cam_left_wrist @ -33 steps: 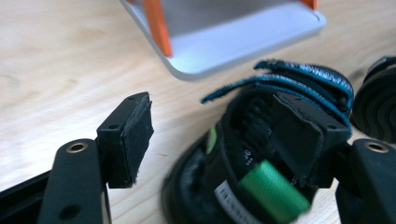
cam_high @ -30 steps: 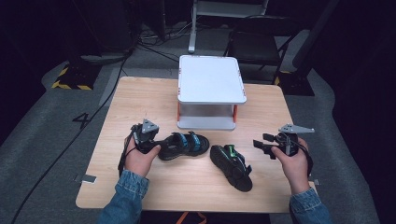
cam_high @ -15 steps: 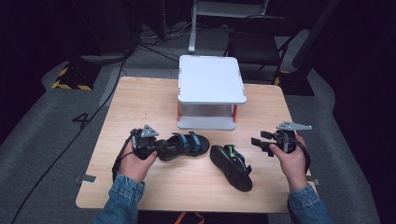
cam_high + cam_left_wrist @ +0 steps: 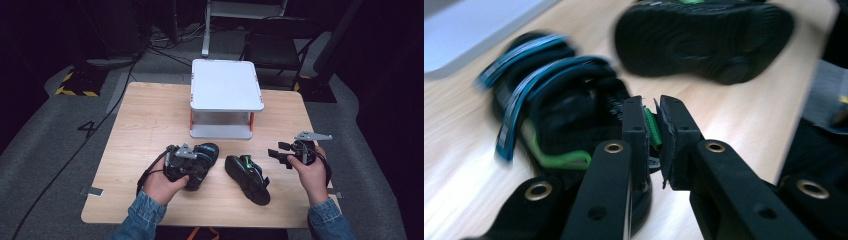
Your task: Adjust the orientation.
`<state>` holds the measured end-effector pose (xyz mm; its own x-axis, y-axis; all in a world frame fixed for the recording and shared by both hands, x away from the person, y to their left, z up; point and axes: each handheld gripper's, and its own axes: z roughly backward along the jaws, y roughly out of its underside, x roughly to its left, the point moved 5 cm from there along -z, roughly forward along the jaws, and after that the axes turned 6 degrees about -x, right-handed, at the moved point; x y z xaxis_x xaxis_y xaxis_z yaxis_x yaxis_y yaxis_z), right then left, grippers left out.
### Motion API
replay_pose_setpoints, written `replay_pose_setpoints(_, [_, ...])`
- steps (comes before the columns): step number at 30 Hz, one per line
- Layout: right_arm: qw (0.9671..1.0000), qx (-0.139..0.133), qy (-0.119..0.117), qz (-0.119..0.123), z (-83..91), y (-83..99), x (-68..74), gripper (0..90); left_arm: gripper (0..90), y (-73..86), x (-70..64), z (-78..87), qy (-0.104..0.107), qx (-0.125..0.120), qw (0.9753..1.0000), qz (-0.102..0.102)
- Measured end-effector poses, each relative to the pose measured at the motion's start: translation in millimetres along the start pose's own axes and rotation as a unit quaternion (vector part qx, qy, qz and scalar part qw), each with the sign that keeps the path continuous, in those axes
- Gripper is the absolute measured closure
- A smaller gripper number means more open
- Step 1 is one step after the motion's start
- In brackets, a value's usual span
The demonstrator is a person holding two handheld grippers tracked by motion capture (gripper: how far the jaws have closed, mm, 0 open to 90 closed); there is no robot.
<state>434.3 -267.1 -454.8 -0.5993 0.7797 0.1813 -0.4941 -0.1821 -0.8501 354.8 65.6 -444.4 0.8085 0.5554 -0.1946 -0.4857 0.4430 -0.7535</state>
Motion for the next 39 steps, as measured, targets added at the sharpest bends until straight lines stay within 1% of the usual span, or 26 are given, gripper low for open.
replay_pose_setpoints(2, [1.0000, 0.000, 0.000, 0.000, -0.3, 0.5, 0.1, 37.8, 81.0, -2.0, -6.8, -6.0, 0.015, -0.001, 0.9999, -0.007])
replay_pose_setpoints(6, [1.0000, 0.005, -0.001, 0.000, -1.8, 2.9, 0.6, 37.8, 80.1, 1.9, -13.5, -21.2, 0.047, 0.007, 0.9989, -0.004])
replay_pose_setpoints(7, [1.0000, 0.007, -0.001, -0.001, -2.1, 3.4, 0.8, 37.8, 80.2, 2.9, -15.1, -26.5, 0.053, 0.003, 0.9986, -0.010])
replay_pose_setpoints(9, [1.0000, 0.008, -0.002, 0.000, -2.7, 3.8, 1.1, 37.8, 80.4, 2.5, -16.2, -30.1, 0.059, -0.005, 0.9982, -0.011])
replay_pose_setpoints(13, [1.0000, 0.008, -0.002, 0.002, -2.8, 4.2, 1.3, 37.7, 78.3, 3.7, -11.9, -26.5, 0.061, -0.005, 0.9981, -0.005])
replay_pose_setpoints(14, [1.0000, 0.009, -0.002, 0.001, -2.8, 4.4, 1.1, 37.7, 73.3, 2.7, -11.9, -25.3, 0.072, -0.022, 0.9972, 0.004])
replay_pose_setpoints(16, [1.0000, 0.010, -0.002, 0.000, -2.8, 4.4, 1.0, 37.6, 53.1, -0.3, -10.5, -22.8, 0.072, -0.044, 0.9964, 0.004])
replay_pose_setpoints(17, [0.9999, 0.010, -0.003, 0.000, -2.8, 4.3, 1.1, 37.6, 47.3, -2.1, -8.9, -20.6, 0.069, -0.058, 0.9960, -0.001])
replay_pose_setpoints(18, [0.9999, 0.010, -0.004, 0.001, -2.7, 4.1, 1.2, 37.6, 42.3, -4.7, -4.4, -16.1, 0.055, -0.076, 0.9956, -0.005])
replay_pose_setpoints(19, [0.9999, 0.010, -0.005, 0.002, -2.5, 3.9, 1.6, 37.5, 35.0, -5.6, -1.2, -13.5, 0.042, -0.084, 0.9956, -0.004])
replay_pose_setpoints(20, [0.9999, 0.010, -0.005, 0.001, -2.4, 3.7, 1.9, 37.6, 32.6, -6.2, 2.5, -10.3, 0.030, -0.088, 0.9956, -0.004])
replay_pose_setpoints(22, [0.9999, 0.011, -0.007, 0.001, -2.1, 3.8, 2.1, 37.7, 32.2, -5.8, 16.7, 0.0, -0.016, -0.096, 0.9953, -0.002])
replay_pose_setpoints(24, [0.9999, 0.013, -0.008, 0.001, -1.9, 4.4, 2.7, 37.9, 31.5, -4.0, 29.5, 8.3, -0.053, -0.097, 0.9939, 0.006])
replay_pose_setpoints(25, [0.9999, 0.015, -0.008, 0.002, -1.7, 4.9, 3.0, 38.2, 31.3, -2.3, 37.3, 13.1, -0.076, -0.094, 0.9926, 0.013])
replay_pose_setpoints(26, [0.9998, 0.017, -0.008, 0.001, -1.3, 5.4, 3.5, 38.5, 31.0, 0.4, 45.4, 17.3, -0.103, -0.091, 0.9903, 0.023])
replay_pose_setpoints(27, [0.9998, 0.018, -0.009, 0.002, -1.0, 5.7, 3.8, 38.6, 30.3, 4.3, 54.0, 20.9, -0.131, -0.079, 0.9876, 0.035])
replay_pose_setpoints(28, [0.9998, 0.018, -0.008, 0.005, -0.8, 5.9, 4.2, 39.1, 29.3, 9.8, 66.0, 25.2, -0.162, -0.063, 0.9840, 0.040])
replay_pose_setpoints(29, [0.9997, 0.021, -0.011, 0.007, 0.1, 6.4, 5.8, 39.3, 29.1, 15.2, 76.6, 28.6, -0.184, -0.053, 0.9804, 0.047])
replay_pose_setpoints(31, [0.9995, 0.024, -0.017, 0.011, 1.1, 7.0, 10.4, 39.4, 29.0, 22.1, 89.1, 32.2, -0.200, -0.049, 0.9762, 0.068])
replay_pose_setpoints(32, [0.9994, 0.027, -0.021, 0.011, 1.5, 7.4, 13.7, 39.4, 28.8, 25.4, 95.2, 33.5, -0.203, -0.051, 0.9746, 0.081])
replay_pose_setpoints(34, [0.9990, 0.029, -0.028, 0.018, 0.0, 8.2, 20.6, 39.7, 28.6, 30.9, 105.4, 36.2, -0.207, -0.049, 0.9724, 0.095])
replay_pose_setpoints(35, [0.9985, 0.033, -0.037, 0.026, -2.8, 9.2, 27.0, 41.6, 28.5, 33.1, 108.7, 36.6, -0.208, -0.049, 0.9715, 0.103])
replay_pose_setpoints(36, [0.9978, 0.037, -0.046, 0.031, -5.9, 10.2, 33.4, 43.1, 28.5, 34.5, 111.2, 36.9, -0.207, -0.049, 0.9714, 0.105])
replay_pose_setpoints(37, [0.9972, 0.038, -0.054, 0.036, -8.5, 10.7, 38.5, 43.0, 28.5, 36.9, 114.5, 37.4, -0.206, -0.051, 0.9704, 0.115])
replay_pose_setpoints(38, [0.9956, 0.038, -0.070, 0.049, -14.5, 11.8, 48.4, 42.8, 28.5, 37.8, 116.2, 37.8, -0.206, -0.053, 0.9699, 0.118])
replay_pose_setpoints(39, [0.9946, 0.041, -0.078, 0.056, -18.2, 13.1, 54.4, 42.8, 28.5, 38.3, 117.6, 38.1, -0.205, -0.053, 0.9701, 0.119])
